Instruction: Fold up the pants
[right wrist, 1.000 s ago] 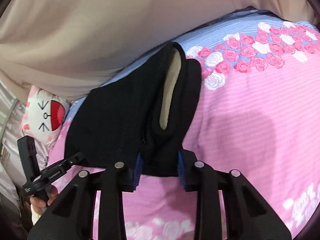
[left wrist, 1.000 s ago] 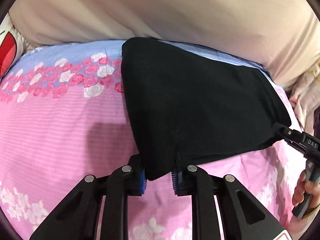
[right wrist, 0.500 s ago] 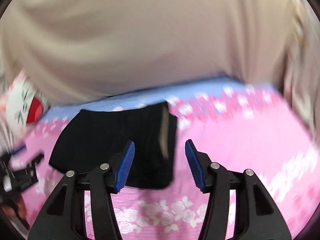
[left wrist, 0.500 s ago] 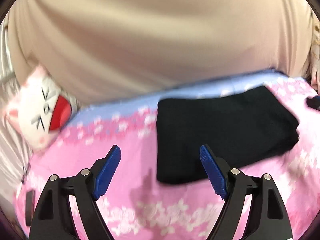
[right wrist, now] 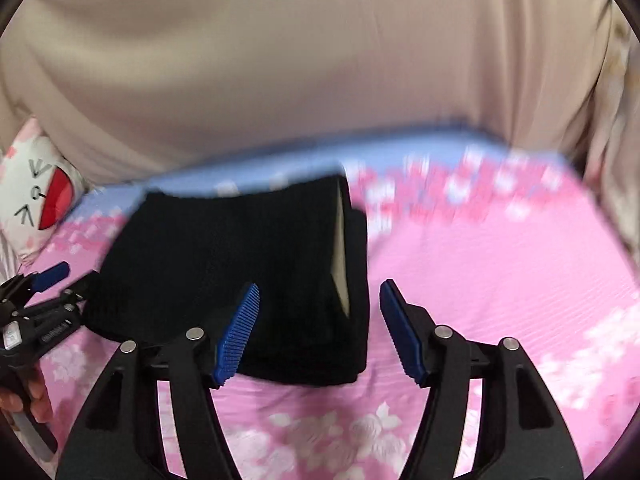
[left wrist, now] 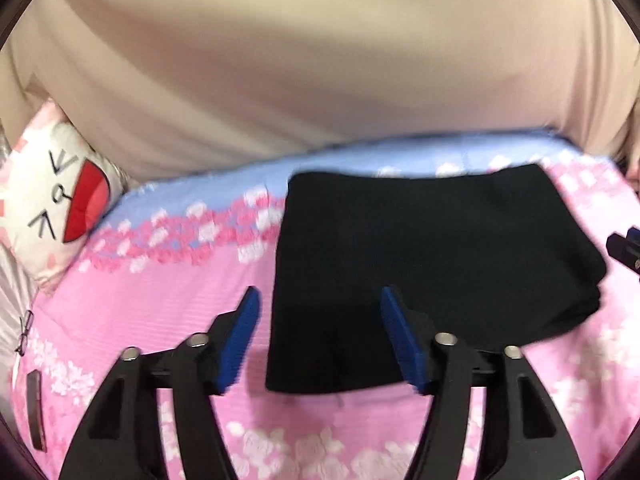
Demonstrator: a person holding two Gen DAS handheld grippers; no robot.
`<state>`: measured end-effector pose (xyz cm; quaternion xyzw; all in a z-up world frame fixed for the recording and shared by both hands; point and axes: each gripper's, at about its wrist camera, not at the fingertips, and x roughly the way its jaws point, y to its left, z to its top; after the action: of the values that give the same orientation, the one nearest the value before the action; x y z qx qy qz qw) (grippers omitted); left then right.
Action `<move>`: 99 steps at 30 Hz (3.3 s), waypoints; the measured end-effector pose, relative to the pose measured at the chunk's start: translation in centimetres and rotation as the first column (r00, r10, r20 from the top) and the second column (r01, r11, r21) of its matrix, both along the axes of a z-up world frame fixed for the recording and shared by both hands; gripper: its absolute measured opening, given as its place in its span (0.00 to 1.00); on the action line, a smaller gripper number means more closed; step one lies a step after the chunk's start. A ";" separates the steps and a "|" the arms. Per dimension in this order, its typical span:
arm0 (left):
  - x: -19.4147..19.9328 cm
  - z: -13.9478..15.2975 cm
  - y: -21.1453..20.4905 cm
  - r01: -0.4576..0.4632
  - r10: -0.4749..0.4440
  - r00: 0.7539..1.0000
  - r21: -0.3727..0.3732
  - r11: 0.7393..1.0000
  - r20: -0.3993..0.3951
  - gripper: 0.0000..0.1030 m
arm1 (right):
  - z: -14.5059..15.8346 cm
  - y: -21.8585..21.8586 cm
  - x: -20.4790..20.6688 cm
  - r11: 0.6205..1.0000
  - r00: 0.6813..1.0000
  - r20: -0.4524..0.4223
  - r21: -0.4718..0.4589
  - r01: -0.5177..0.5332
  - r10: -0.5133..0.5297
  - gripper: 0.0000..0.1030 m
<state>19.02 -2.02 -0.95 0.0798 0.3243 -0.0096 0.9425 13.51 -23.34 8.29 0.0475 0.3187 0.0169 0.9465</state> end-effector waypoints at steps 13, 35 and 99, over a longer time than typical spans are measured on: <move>-8.9 3.1 -0.5 0.029 -0.024 0.998 -0.081 0.996 0.054 0.79 | 4.7 5.2 -9.2 0.989 0.989 0.127 -0.117 0.086 -0.071 0.95; -11.1 1.5 0.3 -0.020 0.022 0.999 -0.057 0.998 0.033 0.80 | 3.3 6.7 -11.2 0.997 0.995 0.089 -0.059 0.055 -0.050 0.95; -12.3 1.4 1.1 -0.035 0.038 0.999 -0.065 0.997 0.037 0.80 | 3.6 7.3 -11.6 0.997 0.996 0.089 -0.072 0.031 -0.025 0.95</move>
<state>6.75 -0.90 0.46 0.0438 0.3072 -0.0013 0.9506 1.87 -16.04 11.86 0.0165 0.2764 -0.0060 0.9609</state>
